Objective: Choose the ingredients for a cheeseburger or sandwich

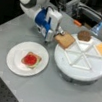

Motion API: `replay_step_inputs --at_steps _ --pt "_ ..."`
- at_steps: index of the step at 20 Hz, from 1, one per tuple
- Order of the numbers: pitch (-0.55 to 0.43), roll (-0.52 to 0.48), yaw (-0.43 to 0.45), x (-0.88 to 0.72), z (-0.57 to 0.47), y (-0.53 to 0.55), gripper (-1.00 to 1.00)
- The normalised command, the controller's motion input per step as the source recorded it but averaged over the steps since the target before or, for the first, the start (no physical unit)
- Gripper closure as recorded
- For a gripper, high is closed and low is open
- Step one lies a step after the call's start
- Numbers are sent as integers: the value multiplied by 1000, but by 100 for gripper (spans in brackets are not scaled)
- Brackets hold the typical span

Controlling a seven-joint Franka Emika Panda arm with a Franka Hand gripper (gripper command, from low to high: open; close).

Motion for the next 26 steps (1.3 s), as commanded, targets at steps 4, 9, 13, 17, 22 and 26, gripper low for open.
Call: replay_step_inputs --at_steps 4,9,13,17,22,26 --pt "-3 72 -48 137 119 6 100" --pt "44 92 3 169 187 -139 100" --pt "120 99 36 239 312 -198 100" --pt "144 60 32 340 314 -142 100" --pt "112 -28 -4 569 304 -178 100" --pt "55 -156 -9 717 273 -185 100"
